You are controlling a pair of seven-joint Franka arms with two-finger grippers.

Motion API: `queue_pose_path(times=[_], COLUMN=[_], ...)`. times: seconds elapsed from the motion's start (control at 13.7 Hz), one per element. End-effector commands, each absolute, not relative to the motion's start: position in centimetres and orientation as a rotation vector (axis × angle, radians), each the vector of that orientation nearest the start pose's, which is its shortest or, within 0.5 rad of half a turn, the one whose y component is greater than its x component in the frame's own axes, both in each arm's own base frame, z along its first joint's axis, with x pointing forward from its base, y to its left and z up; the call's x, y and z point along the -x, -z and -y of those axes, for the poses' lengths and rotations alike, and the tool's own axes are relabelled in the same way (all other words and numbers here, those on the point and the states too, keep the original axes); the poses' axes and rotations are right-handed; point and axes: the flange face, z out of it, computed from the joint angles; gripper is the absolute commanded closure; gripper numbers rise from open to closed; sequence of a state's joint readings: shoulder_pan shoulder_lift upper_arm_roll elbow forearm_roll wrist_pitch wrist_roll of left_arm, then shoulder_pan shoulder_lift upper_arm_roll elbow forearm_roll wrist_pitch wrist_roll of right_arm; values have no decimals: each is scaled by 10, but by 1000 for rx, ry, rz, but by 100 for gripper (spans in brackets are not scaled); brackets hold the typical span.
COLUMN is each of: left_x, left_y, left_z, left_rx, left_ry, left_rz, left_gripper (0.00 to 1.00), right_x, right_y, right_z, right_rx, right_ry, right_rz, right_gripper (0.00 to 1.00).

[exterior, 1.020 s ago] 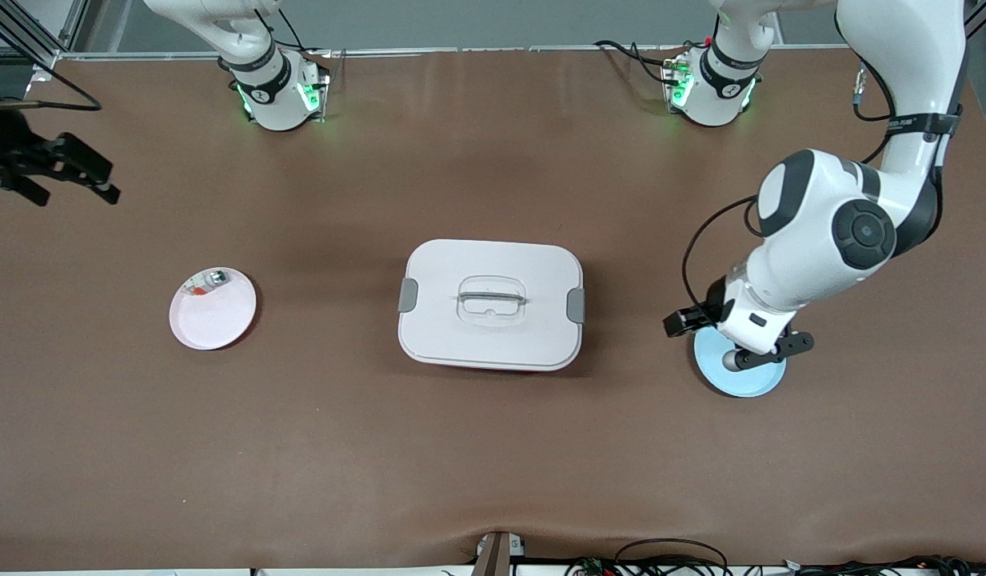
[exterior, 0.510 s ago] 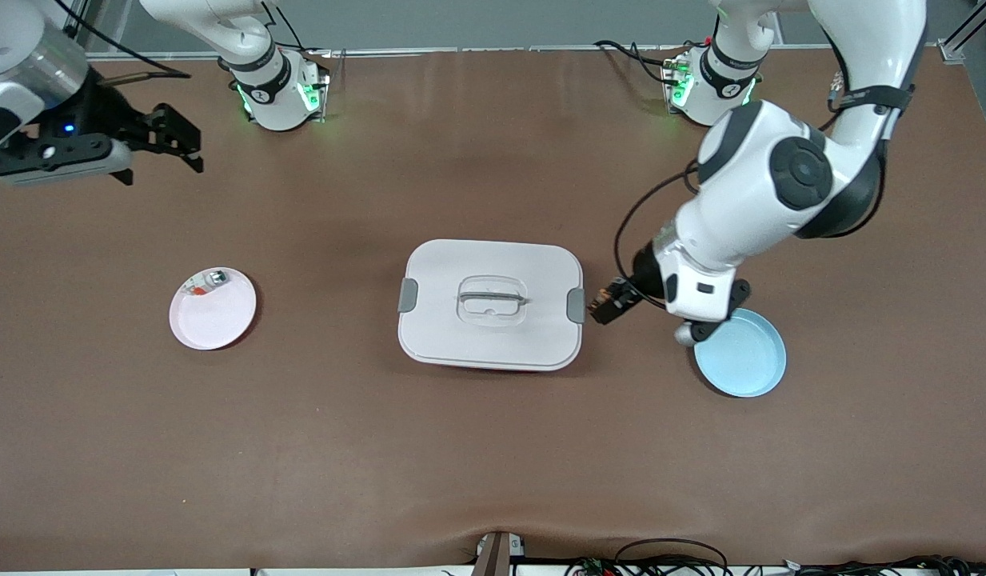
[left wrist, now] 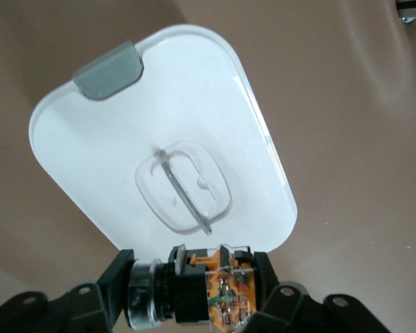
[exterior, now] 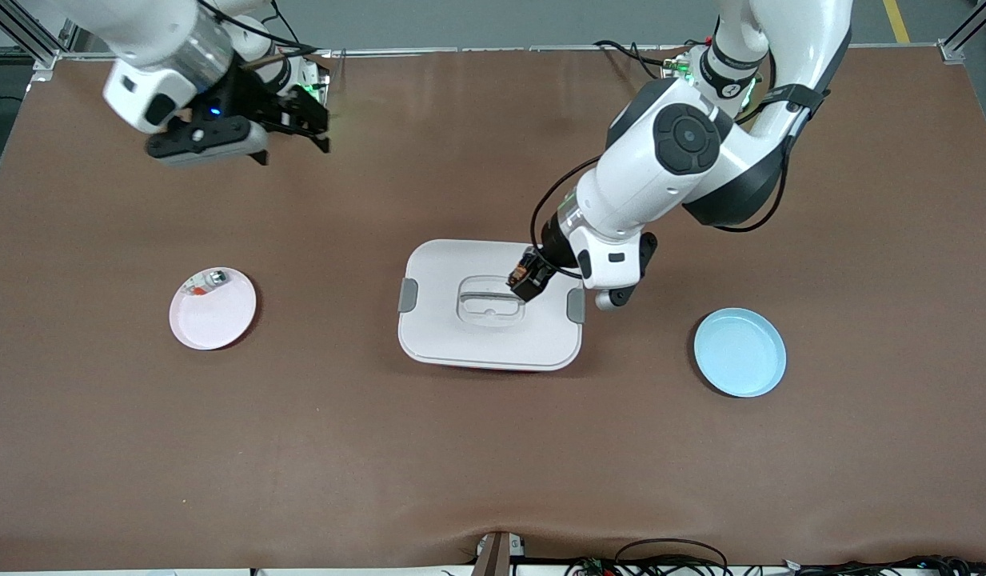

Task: Transfer orange switch to right arm and place
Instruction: 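Lift the switch with the left gripper and carry it over the box, then reach the right gripper to the switch held by the left gripper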

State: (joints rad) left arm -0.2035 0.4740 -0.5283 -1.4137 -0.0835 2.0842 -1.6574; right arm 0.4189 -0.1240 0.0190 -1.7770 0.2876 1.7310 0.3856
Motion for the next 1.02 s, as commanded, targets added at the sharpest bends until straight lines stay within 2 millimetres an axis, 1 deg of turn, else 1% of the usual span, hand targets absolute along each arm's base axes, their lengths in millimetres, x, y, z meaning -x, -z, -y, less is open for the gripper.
queue_pose_path(times=[0.0,0.15,0.22,0.29,0.44,0.51,0.58,0.73,0.87,0.95], left_x=[-569,-565,-563,-563,-562,-563,-560,-561,-561,-561], left_y=[-498,-501,-502,-502,-497,-492,-490,-491,-491,-492], left_z=[442,454,459,462,468,469,473,475,475,475], left_rx=[2986,2974,2967,2955,2935,2922,2921,2922,2922,2923], left_ry=[-382,-402,-408,-415,-411,-397,-380,-349,-348,-348], left_rz=[1820,1859,1879,1907,1935,1941,1935,1939,1938,1939], left_gripper=[100,100,100,100,100,100,100,100,100,100], right_x=[-453,-449,-452,-453,-450,-451,-454,-462,-465,-471], right_y=[-587,-568,-557,-544,-537,-530,-523,-514,-498,-492], right_z=[-239,-249,-252,-259,-280,-290,-294,-298,-313,-318], right_rx=[2718,2622,2552,2474,2365,2354,2345,2297,2312,2314], right_ry=[-44,-50,-38,-12,55,61,62,61,94,121], right_rz=[-134,-214,-276,-333,-391,-398,-420,-481,-447,-447], right_gripper=[0,0,0,0,0,0,0,0,0,0])
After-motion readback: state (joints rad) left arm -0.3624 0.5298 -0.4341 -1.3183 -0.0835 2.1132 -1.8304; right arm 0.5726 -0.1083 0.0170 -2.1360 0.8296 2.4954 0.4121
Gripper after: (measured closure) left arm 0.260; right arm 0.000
